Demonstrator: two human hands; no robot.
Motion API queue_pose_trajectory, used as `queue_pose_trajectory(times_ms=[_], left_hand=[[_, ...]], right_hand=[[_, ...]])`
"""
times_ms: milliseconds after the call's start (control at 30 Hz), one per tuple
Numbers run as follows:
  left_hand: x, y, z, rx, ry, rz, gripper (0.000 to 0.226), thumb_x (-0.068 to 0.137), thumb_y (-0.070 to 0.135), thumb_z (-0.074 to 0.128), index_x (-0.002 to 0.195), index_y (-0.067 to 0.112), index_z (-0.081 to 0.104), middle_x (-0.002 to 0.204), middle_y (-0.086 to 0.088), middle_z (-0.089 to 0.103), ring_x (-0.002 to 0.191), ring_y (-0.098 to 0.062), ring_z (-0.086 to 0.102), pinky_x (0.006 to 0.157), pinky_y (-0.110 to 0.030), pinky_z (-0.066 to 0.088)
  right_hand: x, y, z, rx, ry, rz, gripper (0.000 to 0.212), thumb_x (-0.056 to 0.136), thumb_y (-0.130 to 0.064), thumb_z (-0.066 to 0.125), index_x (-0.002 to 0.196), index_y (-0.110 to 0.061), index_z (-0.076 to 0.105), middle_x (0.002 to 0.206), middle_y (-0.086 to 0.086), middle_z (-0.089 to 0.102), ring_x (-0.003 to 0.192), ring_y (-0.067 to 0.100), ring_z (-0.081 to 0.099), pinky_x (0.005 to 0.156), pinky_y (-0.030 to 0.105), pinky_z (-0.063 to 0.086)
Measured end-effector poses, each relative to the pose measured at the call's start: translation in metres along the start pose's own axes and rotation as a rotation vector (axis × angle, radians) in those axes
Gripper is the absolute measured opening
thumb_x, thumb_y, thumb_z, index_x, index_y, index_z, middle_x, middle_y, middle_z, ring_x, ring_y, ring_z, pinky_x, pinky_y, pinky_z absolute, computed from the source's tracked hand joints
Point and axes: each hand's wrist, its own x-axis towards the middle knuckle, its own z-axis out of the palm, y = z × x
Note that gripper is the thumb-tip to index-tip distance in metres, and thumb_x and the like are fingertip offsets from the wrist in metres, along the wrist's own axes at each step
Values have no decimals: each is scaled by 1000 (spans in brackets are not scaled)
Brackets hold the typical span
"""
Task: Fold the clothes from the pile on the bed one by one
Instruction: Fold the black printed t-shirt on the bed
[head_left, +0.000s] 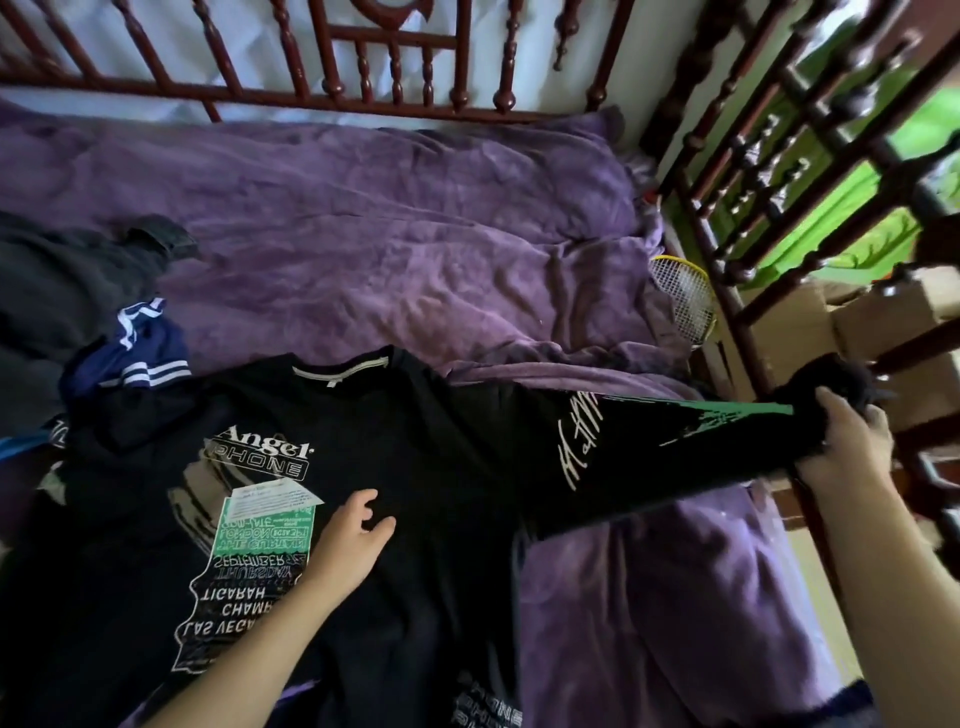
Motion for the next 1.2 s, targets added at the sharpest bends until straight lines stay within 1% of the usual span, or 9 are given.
queue_pose_trajectory(times_ms=[267,400,467,600,700,800,900,1033,1200], left_hand=[[-45,30,-18,-382,-58,78,32,94,24,54,125,20,49,111,-1,59,98,-15,58,83,-32,48],[-53,41,-54,-1042,-228,-49,49,79,56,49,116,22,53,112,-10,62,99,-27,61,75,-42,48],[-55,33,-71,-1119,-282,-146,58,70,67,49,107,24,60,106,-13,67,97,-36,64,70,-48,52],[-73,-6,-78,-885,-104,-277,7,86,21,60,90,16,64,78,-13,68,70,-27,64,50,-32,53],[-80,-38,-93,-892,65,-232,37,80,-19,42,90,12,60,65,-12,64,67,-26,54,42,-25,50],[-89,-51,-117,-761,162,-109,52,74,-27,36,103,11,57,83,-15,55,69,-24,49,58,-30,43],[-96,-57,-141,-711,176,-7,49,73,-30,34,90,10,56,81,-13,53,69,-22,47,60,-31,38],[-104,-70,-161,-737,82,90,54,73,-32,32,90,12,59,88,-9,61,77,-20,56,58,-25,50],[-94,-90,-174,-998,17,82,60,72,-26,32,83,17,73,83,-7,71,74,-21,68,55,-23,56]], right_hand=[[-100,-7,27,-17,-236,-383,42,80,7,63,74,-24,35,71,-5,43,59,-6,46,63,15,41],[-209,32,64,-315,-675,-702,45,68,10,62,70,-26,36,77,-5,53,72,-8,47,69,4,34],[-259,68,72,-465,-1034,-726,33,67,11,56,82,-18,53,97,9,65,92,-2,53,83,3,35],[-312,126,71,-657,-1409,-559,54,77,8,56,130,-3,49,129,11,56,120,19,50,101,10,31],[-311,152,61,-728,-1328,-569,49,81,-5,61,129,-9,52,129,7,55,123,19,45,96,1,23],[-277,168,53,-933,-987,-573,47,84,-12,58,131,-12,50,133,6,49,125,25,41,101,16,27],[-233,174,47,-1296,-716,-369,62,86,-21,56,142,-18,30,142,9,34,129,30,32,103,35,33],[-214,185,46,-1333,-754,-179,83,85,-20,60,149,-27,9,150,9,22,132,32,31,104,43,35],[-225,202,66,-1535,-783,-325,74,90,-17,52,147,-36,10,138,6,34,122,28,44,93,38,44]])
